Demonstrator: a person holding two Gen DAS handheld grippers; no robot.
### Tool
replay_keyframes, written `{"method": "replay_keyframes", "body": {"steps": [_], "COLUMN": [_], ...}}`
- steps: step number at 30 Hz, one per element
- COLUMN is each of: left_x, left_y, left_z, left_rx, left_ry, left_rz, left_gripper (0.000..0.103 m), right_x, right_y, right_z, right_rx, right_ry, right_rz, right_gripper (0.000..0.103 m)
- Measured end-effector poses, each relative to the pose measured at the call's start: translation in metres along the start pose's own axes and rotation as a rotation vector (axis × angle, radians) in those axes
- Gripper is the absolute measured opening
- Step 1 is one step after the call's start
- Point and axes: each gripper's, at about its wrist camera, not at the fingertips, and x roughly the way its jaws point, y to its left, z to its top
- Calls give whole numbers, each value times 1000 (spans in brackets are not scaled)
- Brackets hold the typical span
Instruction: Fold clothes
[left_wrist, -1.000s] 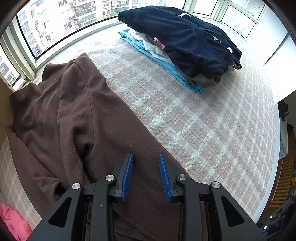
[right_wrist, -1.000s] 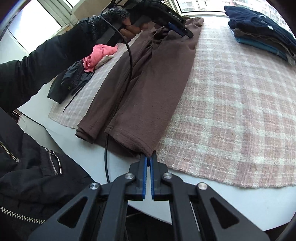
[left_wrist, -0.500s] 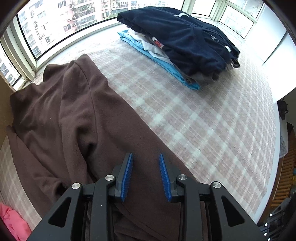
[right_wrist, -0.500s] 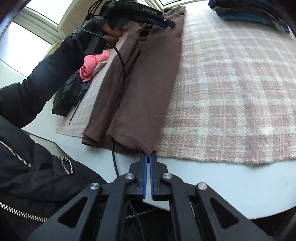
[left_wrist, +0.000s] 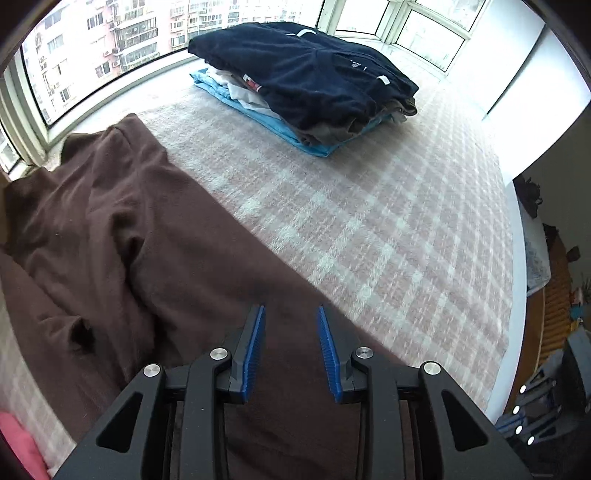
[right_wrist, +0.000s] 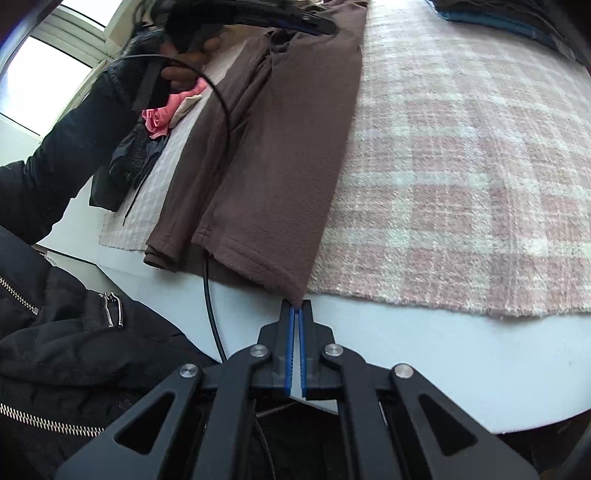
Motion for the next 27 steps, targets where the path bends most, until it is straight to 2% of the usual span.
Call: {"method": "replay_keyframes", "body": {"steps": [3,5,8,10,11,12,15,17,19,21,23,25,27], "left_x": [-25,-35,-29,-24,-19,-12,-2,-7,-14,-22,-24,-15,0], "left_y": [-3,-13,-47,-70,-80,-88,-104,-113,-118,-125,-133,-139,-145], "left_z": [-36,-59,-87,-104,-112,-119,-142,-148,-145,-139,-130,-123,-118], "left_rx": [-34,-42,-74,-97,-102,-103,-162,-194,-250,-289,-330,-373,-397], "left_ry": [12,12,5,3,9,20,8,-17,-39,-103,-147,-159,-146], "left_rz": [-30,-58,-140,-199,-205,-197,-169,-127,-95,-30,-12,-11,30], "left_gripper": [28,28,29,29,29,29,33,32,31,31,33,33,33], "right_x": [-16,-38,-71,-78,-78,-73,-42,-14,11,28,41,48,49], "right_y": [-7,-11,-11,-12,-12,-12,-17,-30,-45,-53,-54,-50,-47], "right_z": [-11,-6,36,81,105,130,204,248,284,300,309,315,318], "right_rx": [28,43,13,-8,-32,-70,-177,-183,-139,-120,-127,-159,-186], "right_ry": [41,0,-129,-185,-206,-208,-148,-84,-19,30,63,80,93], "right_rz": [13,-2,-48,-48,-43,-53,-115,-165,-136,-81,-51,-47,-53], "right_gripper": [1,1,4,11,19,28,30,30,30,30,30,30,30]}}
